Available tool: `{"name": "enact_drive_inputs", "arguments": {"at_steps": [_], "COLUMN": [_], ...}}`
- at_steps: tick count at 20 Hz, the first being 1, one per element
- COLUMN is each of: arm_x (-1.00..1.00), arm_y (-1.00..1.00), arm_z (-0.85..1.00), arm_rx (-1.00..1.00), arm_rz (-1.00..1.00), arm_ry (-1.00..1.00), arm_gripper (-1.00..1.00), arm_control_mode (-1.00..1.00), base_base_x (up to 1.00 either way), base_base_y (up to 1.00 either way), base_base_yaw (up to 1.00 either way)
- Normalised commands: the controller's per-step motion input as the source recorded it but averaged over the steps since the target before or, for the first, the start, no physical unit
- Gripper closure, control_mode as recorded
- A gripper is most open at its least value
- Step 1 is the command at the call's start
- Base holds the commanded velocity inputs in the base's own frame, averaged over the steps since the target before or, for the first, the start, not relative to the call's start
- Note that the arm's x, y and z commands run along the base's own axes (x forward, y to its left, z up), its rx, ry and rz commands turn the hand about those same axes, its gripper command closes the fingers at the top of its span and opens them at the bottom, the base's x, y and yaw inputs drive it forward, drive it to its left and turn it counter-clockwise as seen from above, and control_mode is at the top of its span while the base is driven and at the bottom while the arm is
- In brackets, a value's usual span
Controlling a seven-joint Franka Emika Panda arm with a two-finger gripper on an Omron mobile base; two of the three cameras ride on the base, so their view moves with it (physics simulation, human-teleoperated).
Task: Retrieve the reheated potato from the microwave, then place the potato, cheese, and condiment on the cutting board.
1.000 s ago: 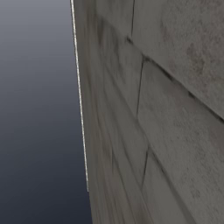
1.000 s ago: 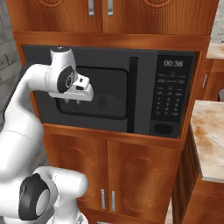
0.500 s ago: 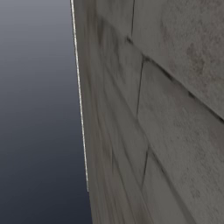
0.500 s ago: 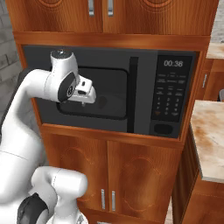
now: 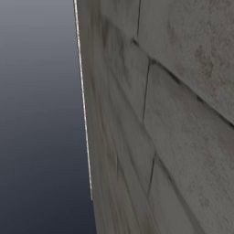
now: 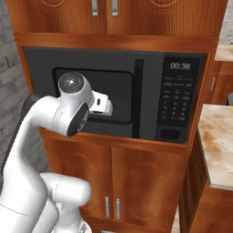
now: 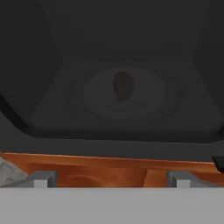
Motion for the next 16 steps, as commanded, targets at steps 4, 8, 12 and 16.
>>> {"name": "enact_drive_inputs", "arguments": {"at_steps": [4,8,12,16], "arm_x": [-0.29,-0.22,-0.04,0.06], "arm_y": [-0.67,-0.63,-0.58,-0.58], "arm_z": [0.25,0.25,0.19,0.12], "arm_rx": [0.00,0.00,0.00,0.00], "arm_rz": [0.00,0.00,-0.07,-0.07], "arm_ry": [-0.01,0.05,0.13,0.16], "arm_gripper": [-1.00,-1.00,-1.00,-1.00], "arm_control_mode": [-1.00,-1.00,-1.00,-1.00], "base_base_x": [0.00,0.00,0.00,0.00], "base_base_y": [0.00,0.00,0.00,0.00], "base_base_yaw": [0.00,0.00,0.00,0.00]}}
